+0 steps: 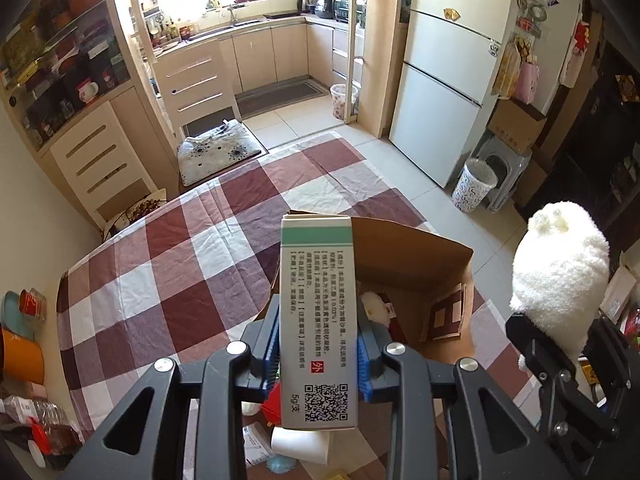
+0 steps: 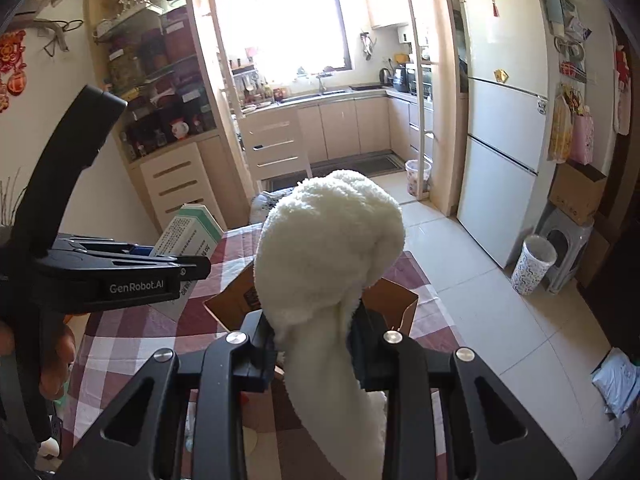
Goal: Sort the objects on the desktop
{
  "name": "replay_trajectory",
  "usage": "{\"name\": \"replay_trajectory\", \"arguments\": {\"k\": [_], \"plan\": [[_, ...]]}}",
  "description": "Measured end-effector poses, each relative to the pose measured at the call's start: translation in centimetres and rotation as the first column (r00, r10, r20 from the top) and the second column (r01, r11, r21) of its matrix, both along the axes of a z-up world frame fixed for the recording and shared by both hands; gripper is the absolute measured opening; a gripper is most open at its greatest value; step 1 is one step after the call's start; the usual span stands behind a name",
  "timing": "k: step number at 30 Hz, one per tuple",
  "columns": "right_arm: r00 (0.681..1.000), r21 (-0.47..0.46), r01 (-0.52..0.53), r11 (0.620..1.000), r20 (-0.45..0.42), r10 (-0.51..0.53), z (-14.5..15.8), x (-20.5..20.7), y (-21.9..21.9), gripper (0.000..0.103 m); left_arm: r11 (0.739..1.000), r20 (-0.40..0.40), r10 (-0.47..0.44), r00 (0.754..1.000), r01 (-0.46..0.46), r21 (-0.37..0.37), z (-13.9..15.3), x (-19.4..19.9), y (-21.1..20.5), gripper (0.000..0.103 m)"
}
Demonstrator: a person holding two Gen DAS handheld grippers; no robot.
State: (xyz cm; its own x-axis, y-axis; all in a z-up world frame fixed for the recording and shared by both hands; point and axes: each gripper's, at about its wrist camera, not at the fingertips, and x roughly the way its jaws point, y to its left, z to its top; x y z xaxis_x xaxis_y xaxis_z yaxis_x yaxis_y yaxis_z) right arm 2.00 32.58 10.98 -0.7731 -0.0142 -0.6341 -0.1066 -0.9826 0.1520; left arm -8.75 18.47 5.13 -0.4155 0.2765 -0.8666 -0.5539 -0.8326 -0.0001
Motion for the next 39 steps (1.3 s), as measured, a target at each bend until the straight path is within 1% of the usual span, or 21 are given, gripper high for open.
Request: {"name": "replay_trajectory", "arguments": {"k": [7,13,21,29,31,34,39], "plan": [[0.999,-0.006,0.016,1.000,0.049,-0.016,-1.7,-1.1,0.7,0.031,0.999,0.045,-0.019,0.999,0.020,-0.033,-1.9,-1.1,1.0,0.031],[0.997,-0.009,0.015,1.000,0.075,-0.014,-2.5,-1.9,1.2,0.031,0.999,0.081,-0.006,0.997,0.011,-0.053,-3.4,-2.3,1.4,0.031],[0.997,-0.009,0.012,1.000,0.075,-0.011,-2.6,-2.4,1.3,0.031,0.998,0.098,-0.002,0.995,0.008,-0.056,-3.9,-3.0,1.7,0.031],[0.996,-0.013,0.008,1.000,0.088,-0.007,-2.9,-2.5,1.0,0.031,0.998,0.097,-0.003,0.995,0.010,-0.070,-4.2,-3.4,1.8,0.031],[0.995,-0.025,0.000,1.000,0.098,0.002,-3.0,-2.7,0.9,0.031,0.997,0.099,-0.003,0.995,0.011,-0.078,-4.4,-3.5,1.7,0.031],[0.991,-0.080,-0.018,0.997,0.131,0.029,-3.7,-3.0,0.9,0.031,0.996,0.106,-0.003,0.994,0.012,-0.091,-4.6,-3.5,1.6,0.031],[0.988,-0.080,-0.031,0.996,0.146,0.043,-4.1,-3.2,0.4,0.031,0.994,0.126,-0.009,0.992,0.022,-0.106,-5.1,-3.9,1.3,0.031]]}}
